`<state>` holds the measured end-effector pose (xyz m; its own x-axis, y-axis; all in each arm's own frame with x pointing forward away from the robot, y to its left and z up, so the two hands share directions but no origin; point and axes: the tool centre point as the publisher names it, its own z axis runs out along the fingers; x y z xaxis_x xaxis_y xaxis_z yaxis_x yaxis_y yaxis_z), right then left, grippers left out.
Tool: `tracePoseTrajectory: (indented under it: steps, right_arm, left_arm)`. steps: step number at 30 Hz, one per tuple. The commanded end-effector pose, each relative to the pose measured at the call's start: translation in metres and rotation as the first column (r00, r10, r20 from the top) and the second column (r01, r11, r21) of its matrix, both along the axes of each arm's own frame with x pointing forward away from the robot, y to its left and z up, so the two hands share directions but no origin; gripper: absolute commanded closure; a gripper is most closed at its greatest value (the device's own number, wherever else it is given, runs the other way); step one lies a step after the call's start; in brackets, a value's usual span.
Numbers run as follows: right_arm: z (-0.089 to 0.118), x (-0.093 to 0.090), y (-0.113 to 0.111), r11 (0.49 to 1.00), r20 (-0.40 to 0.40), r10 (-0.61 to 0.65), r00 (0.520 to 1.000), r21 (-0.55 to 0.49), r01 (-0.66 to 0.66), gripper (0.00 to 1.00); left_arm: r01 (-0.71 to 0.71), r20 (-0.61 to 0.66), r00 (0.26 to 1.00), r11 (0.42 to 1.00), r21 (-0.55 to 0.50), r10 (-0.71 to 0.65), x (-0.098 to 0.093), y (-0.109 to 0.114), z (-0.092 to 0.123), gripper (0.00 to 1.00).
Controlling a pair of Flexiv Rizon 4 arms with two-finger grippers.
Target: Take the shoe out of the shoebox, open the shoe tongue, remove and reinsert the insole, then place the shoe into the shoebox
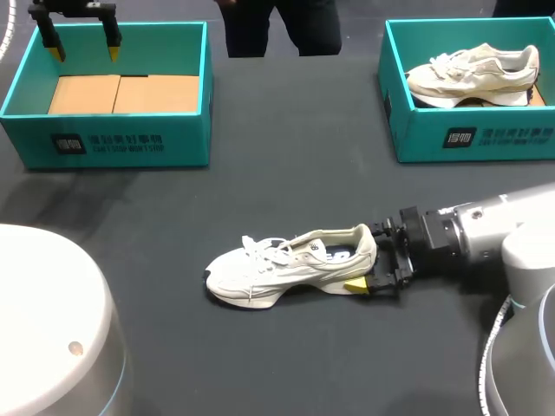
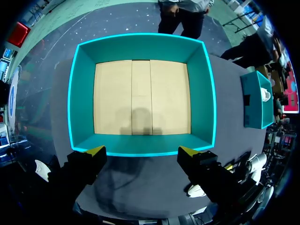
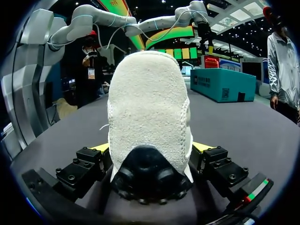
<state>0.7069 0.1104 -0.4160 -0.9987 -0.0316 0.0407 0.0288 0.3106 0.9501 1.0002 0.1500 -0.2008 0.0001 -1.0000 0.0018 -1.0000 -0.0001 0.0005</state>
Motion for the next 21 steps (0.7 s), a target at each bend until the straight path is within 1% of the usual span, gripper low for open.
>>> tracePoseTrajectory:
  steps: [1,7,18,21]
  right_arm:
    - [0.0002,-0.0014,0.0031,1.0,0.008,0.002,1.0,0.003,-0.002,0.0]
    - [0.0034,-0.0031,0.0041,1.0,0.023,0.001,1.0,0.017,-0.002,0.0]
    - [0.0063,0.0056,0.0052,1.0,0.033,0.014,0.999,0.021,-0.015,0.0]
    - [0.0041,0.0058,0.0073,1.0,0.025,0.025,0.999,0.015,-0.025,0.0]
  left_arm:
    - [0.0,0.0,1.0,1.0,0.001,0.0,0.0,0.0,0.0004,0.0]
    - [0.0,0.0,1.0,1.0,0.001,0.0,0.0,0.0,0.0004,0.0]
    - [0.0,0.0,1.0,1.0,0.001,0.0,0.0,0.0,0.0004,0.0]
    - [0.0,0.0,1.0,1.0,0.001,0.0,0.0,0.0,0.0004,0.0]
